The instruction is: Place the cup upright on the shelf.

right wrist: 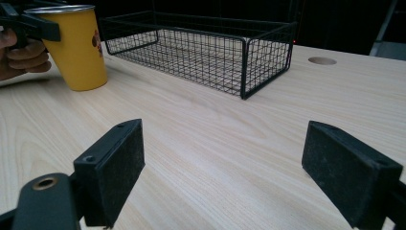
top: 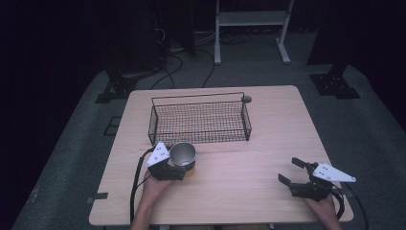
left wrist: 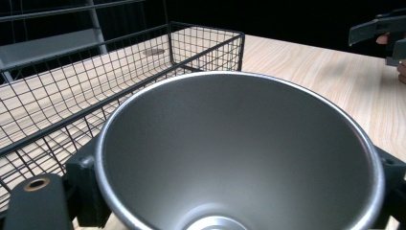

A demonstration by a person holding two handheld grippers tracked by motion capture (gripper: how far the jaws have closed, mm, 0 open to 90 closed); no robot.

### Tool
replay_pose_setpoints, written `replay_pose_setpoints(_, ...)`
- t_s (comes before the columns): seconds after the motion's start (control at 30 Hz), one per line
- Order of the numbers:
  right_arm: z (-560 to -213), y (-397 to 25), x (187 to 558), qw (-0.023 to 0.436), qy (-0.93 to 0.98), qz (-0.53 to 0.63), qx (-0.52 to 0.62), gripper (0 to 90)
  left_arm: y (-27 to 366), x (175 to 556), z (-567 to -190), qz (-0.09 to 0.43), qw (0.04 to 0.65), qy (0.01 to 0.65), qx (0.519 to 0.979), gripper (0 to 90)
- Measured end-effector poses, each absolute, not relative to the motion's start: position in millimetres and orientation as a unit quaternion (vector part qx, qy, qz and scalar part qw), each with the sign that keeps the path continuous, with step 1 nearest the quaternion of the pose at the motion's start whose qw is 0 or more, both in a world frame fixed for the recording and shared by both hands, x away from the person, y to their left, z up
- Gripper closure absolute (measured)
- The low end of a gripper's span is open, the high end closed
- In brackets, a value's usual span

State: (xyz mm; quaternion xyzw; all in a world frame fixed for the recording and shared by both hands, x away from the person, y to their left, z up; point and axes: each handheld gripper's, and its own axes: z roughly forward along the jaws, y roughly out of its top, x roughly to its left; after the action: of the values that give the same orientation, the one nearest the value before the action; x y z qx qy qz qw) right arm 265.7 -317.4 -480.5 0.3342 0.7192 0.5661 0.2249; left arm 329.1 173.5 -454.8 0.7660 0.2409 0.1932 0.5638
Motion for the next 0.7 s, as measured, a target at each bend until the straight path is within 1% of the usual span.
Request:
replay_pose_setpoints(0.4, -480.5, -317.4, 265.7, 0.225, 0.719, 0.566, 0.333, 13.6, 174.9, 330.5, -450.6, 0.190, 0.582, 0.244, 0.752, 11.9)
replay_pose_setpoints(0.7, -480.5, -317.9, 266.0, 0.223, 0.719, 0.567, 0.334, 13.6, 172.8, 338.8, -435.4, 0.189, 0.590, 0.236, 0.749, 11.9)
